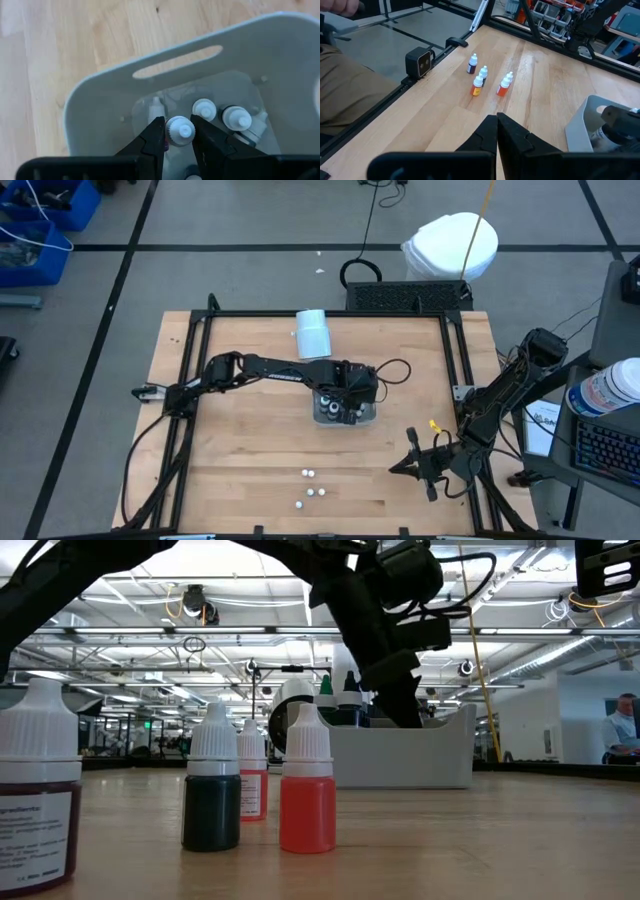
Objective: Pick & Place food coloring
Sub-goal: Put the orange food coloring bottle into the gray bin
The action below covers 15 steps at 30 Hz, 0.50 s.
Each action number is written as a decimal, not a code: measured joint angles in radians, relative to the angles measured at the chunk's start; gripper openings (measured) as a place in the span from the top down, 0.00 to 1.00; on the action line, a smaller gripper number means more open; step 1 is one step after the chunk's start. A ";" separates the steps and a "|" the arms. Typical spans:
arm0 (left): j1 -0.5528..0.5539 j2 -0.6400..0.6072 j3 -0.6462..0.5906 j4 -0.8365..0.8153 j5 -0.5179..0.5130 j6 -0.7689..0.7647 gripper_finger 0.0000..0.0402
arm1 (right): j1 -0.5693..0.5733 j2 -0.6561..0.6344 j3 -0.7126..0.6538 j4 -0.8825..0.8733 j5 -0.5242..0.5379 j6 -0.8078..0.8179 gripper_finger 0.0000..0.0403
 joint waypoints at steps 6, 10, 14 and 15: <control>0.000 0.000 0.000 0.000 0.000 -0.003 0.78 | 0.000 0.000 0.000 0.000 0.000 0.000 1.00; 0.000 0.000 0.000 0.001 0.000 -0.004 0.78 | 0.000 0.000 0.000 0.000 0.000 0.000 1.00; 0.000 0.000 0.000 0.000 0.000 -0.006 0.78 | 0.000 0.000 0.000 0.000 0.000 -0.001 1.00; 0.000 0.000 0.000 0.001 0.000 -0.007 0.78 | -0.001 0.000 0.000 0.000 0.000 0.000 1.00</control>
